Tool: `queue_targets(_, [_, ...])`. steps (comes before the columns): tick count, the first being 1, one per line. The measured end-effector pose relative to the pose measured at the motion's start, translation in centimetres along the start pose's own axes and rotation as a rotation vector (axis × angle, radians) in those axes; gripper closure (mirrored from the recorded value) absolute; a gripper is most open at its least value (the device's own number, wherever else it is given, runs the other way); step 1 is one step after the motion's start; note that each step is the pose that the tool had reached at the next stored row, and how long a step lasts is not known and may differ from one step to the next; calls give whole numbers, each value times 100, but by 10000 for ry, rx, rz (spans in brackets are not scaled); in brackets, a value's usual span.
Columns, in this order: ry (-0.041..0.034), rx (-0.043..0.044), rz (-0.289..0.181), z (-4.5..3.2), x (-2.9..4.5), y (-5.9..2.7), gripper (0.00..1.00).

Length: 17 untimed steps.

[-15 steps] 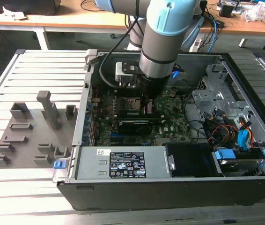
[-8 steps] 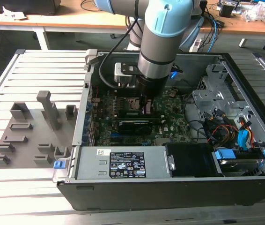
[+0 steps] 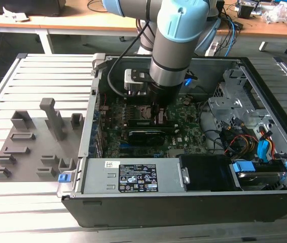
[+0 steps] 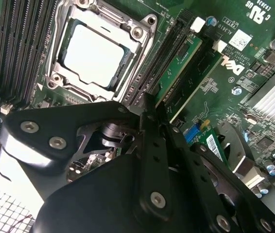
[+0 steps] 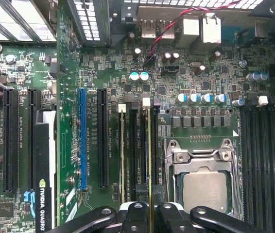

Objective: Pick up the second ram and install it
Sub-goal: 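Insert the second ram into the second slot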

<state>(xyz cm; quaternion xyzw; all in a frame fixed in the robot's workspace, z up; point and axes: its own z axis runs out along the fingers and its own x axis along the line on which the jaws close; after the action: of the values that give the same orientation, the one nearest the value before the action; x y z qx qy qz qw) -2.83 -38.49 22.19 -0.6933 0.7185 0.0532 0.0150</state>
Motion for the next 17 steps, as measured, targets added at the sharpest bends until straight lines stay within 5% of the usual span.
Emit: queue_targets(17, [-4,2,0,9,0,-1,86])
